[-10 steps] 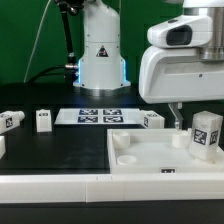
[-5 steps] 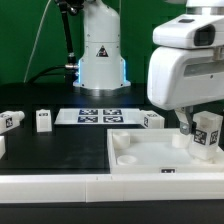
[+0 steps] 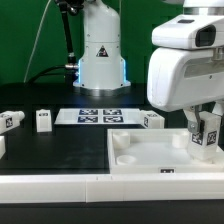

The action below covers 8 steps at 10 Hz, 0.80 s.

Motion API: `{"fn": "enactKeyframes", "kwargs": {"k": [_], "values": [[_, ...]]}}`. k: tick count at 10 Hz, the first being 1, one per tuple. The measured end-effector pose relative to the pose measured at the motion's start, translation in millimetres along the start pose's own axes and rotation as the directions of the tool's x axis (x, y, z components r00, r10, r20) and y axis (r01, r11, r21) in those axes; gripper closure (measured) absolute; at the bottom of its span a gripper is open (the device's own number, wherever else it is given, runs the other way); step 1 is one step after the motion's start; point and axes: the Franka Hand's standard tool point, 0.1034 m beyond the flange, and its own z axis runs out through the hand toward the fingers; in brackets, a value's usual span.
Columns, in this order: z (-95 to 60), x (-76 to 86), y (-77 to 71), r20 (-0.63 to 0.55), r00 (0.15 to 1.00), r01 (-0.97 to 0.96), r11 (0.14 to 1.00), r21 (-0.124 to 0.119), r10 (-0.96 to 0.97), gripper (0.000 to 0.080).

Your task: Assemble one leg

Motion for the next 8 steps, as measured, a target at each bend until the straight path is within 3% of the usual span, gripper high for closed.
{"fn": "enactKeyframes", "kwargs": {"k": [2, 4, 6, 8], "values": [[0.5, 0.0, -1.1, -0.020, 0.983, -0.181, 0.983, 0.005, 0.182, 0.0509], [0.9, -1.4, -0.8, -0.040, 0.885, -0.464, 0.886, 0.015, 0.464, 0.0509], [1.5, -1.7, 1.7, -0.049, 0.764, -0.641, 0.766, 0.045, 0.643, 0.0509], [1.9, -3.7, 1.7, -0.055, 0.511, -0.854, 0.514, 0.083, 0.858, 0.0508]]}}
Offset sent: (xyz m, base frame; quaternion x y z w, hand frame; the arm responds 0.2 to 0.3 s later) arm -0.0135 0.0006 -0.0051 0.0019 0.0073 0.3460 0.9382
